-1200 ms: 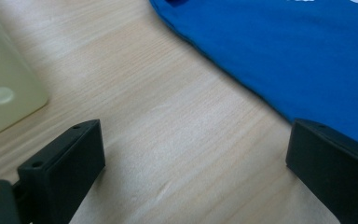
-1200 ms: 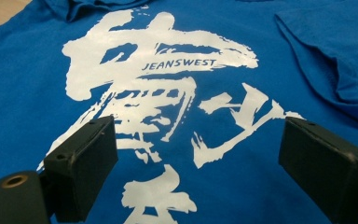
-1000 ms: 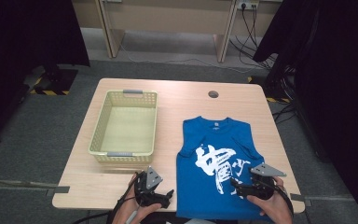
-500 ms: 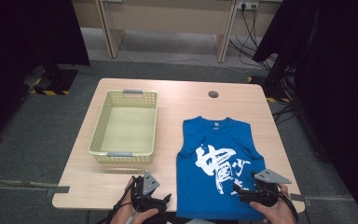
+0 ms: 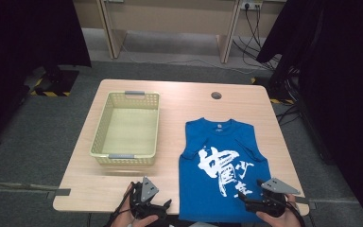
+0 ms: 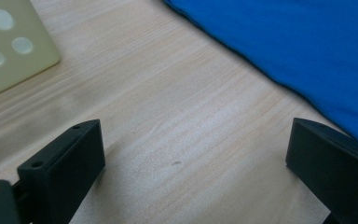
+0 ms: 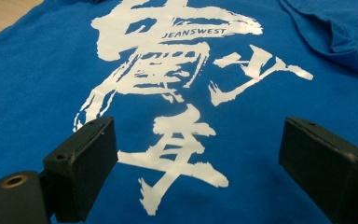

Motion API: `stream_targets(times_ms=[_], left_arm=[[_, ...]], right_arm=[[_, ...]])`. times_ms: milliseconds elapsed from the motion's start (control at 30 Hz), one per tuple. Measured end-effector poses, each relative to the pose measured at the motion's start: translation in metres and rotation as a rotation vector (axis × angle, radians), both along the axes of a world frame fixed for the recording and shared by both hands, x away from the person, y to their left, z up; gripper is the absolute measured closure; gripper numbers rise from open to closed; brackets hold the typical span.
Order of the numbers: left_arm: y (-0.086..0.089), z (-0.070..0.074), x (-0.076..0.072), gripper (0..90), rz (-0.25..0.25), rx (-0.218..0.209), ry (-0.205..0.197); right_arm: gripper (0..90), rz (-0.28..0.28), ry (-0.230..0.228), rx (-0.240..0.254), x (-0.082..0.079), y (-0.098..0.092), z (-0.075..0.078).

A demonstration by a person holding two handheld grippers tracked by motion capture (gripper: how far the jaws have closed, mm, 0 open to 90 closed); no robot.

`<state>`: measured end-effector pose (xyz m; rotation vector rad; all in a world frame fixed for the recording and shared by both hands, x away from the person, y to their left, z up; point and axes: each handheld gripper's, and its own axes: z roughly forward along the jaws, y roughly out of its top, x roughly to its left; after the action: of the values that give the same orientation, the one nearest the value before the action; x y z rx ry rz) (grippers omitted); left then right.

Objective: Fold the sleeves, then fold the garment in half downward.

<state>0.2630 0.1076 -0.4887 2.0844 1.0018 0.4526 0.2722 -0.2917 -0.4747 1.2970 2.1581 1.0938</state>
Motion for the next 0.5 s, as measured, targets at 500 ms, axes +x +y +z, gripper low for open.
stream_targets(times_ms=[500], left_arm=[[-0.006,0.0062,0.0055,3.9,-0.01,-0.025,-0.014]], right_arm=[[11.6,-0.01,-0.007,0.004,-0.0005,-0.0017,0.0015]])
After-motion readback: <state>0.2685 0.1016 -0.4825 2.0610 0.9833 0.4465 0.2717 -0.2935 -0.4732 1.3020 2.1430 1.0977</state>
